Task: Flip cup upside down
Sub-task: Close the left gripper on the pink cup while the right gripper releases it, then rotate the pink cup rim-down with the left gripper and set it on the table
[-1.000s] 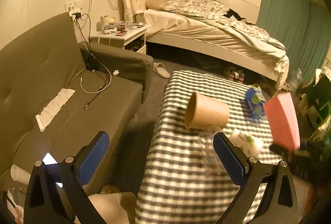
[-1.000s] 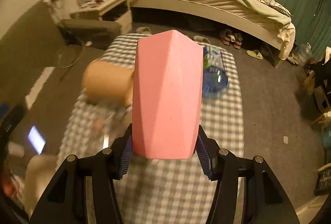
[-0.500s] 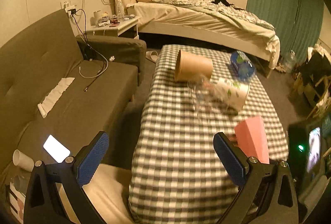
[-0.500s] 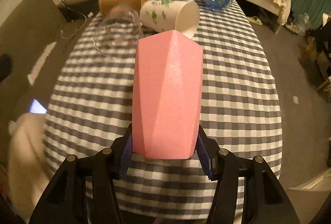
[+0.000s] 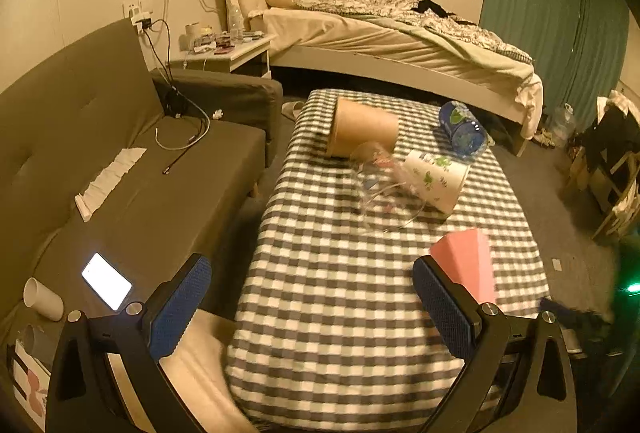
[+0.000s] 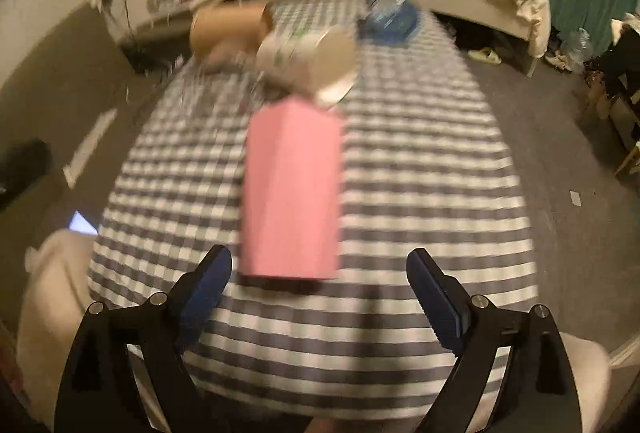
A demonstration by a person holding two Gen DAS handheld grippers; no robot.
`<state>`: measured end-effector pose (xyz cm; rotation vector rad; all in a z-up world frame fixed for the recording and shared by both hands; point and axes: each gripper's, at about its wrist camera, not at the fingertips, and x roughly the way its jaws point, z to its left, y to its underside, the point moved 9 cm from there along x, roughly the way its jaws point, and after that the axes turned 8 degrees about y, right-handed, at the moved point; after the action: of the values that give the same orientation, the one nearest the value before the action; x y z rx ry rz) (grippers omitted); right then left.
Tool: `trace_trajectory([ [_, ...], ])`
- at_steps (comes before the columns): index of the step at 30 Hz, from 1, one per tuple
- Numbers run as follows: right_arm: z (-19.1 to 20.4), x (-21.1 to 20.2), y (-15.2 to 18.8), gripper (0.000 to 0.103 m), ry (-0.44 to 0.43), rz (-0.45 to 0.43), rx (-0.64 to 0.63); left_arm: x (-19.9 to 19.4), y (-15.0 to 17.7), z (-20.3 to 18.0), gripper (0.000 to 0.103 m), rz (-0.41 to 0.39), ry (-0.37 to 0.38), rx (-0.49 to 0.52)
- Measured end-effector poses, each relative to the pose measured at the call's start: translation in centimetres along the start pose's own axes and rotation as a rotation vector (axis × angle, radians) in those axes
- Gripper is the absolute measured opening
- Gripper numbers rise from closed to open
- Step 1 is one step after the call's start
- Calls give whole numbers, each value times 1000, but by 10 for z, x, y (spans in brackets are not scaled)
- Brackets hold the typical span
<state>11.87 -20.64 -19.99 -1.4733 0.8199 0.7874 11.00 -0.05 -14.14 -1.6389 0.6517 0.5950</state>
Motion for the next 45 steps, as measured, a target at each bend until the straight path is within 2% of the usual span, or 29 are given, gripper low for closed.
trace_trajectory([
  [5,-66,-39,-16,92,67,-134,93,7,12,-33,103,5,23,-1],
  [8,-99,-51,-16,93,101,-175,172,19,36,-63,103,52,81,-9],
  [12,-122,-46,-5,93,101,-173,232,40,63,-101,103,118,138,56],
  [17,-135,-23,10,93,86,-118,263,65,79,-130,102,140,153,139],
  [19,-142,-17,16,93,85,-103,270,75,81,-134,101,143,157,138],
  [21,-147,-13,20,93,86,-94,276,82,81,-135,93,139,166,125],
  [23,-154,-6,20,93,84,-80,292,91,80,-135,70,148,175,133],
  [25,-159,0,22,93,76,-66,316,97,82,-133,59,174,178,146],
  [27,-164,6,23,93,65,-51,343,96,82,-133,59,186,201,150],
  [30,-165,8,20,93,54,-51,360,89,78,-130,58,221,188,188],
  [37,-153,13,17,93,35,-46,335,69,70,-122,58,435,194,212],
  [45,-151,15,17,93,22,-41,348,77,43,-113,58,487,172,241],
])
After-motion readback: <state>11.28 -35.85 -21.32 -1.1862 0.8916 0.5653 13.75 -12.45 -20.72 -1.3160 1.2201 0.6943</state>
